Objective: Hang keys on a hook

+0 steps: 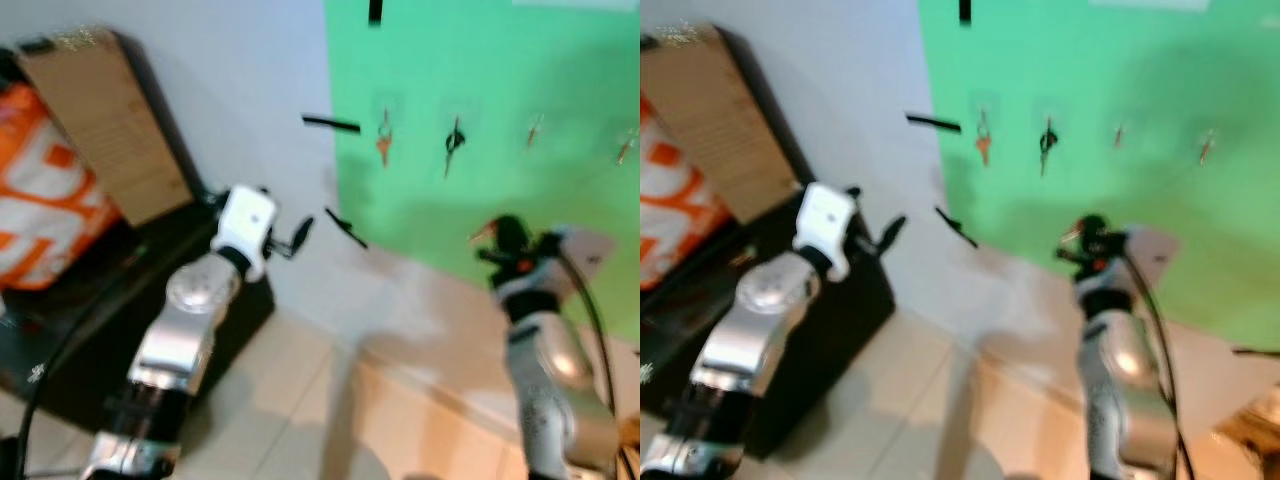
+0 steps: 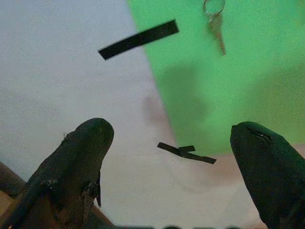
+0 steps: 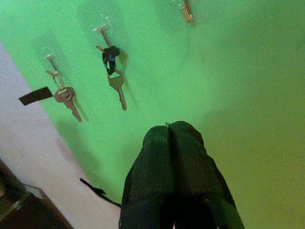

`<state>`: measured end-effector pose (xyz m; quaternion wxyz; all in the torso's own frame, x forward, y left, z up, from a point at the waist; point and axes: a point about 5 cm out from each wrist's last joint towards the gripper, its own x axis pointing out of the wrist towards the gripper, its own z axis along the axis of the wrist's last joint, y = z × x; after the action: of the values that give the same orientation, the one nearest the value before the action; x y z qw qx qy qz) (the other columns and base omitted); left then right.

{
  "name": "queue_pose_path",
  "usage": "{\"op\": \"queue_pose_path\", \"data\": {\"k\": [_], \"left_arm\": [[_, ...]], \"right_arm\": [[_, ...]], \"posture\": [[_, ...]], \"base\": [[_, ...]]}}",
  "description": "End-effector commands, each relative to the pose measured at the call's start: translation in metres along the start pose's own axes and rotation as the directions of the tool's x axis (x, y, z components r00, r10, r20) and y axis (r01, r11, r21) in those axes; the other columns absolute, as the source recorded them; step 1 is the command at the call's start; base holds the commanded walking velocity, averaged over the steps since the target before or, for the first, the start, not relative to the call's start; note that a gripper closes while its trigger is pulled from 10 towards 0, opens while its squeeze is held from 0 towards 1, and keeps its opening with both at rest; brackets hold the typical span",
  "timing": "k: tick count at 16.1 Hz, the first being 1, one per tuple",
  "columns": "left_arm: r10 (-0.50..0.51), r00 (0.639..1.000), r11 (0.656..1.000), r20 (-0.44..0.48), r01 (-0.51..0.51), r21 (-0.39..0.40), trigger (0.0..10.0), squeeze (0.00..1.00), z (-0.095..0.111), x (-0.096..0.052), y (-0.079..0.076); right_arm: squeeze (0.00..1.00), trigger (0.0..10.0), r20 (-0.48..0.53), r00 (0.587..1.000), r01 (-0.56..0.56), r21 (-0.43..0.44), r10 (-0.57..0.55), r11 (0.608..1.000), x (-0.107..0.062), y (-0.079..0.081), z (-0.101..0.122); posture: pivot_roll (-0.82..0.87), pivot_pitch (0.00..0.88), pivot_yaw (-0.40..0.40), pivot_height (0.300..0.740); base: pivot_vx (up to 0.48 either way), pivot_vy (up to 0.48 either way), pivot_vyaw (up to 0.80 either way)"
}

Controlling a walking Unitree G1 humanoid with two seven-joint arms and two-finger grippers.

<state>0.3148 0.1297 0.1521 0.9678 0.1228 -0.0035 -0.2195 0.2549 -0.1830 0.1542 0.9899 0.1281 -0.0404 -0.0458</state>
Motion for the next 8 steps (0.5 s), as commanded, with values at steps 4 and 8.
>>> {"op": "queue_pose_path", "data": {"k": [4,8], "left_arm": [[-0.052,0.999,0.999,0.006,0.052,0.006,10.0,0.0,0.0003,0.0008,-0.002],[-0.164,0.986,0.986,0.026,0.164,0.013,10.0,0.0,0.0037,0.002,-0.0074]], "right_arm": [[0.0,10.0,0.018,1.0,-0.004,-0.005,0.004,1.0,0.0024,-0.0024,0.0036],[0.0,10.0,0.035,0.999,-0.007,-0.013,0.007,1.0,0.006,-0.006,0.0084]], "posture": [[-0.18,0.0,0.127,0.74],[-0.18,0.0,0.12,0.74]], "base": [[0.126,0.0,0.0],[0.0,0.0,0.0]]}}
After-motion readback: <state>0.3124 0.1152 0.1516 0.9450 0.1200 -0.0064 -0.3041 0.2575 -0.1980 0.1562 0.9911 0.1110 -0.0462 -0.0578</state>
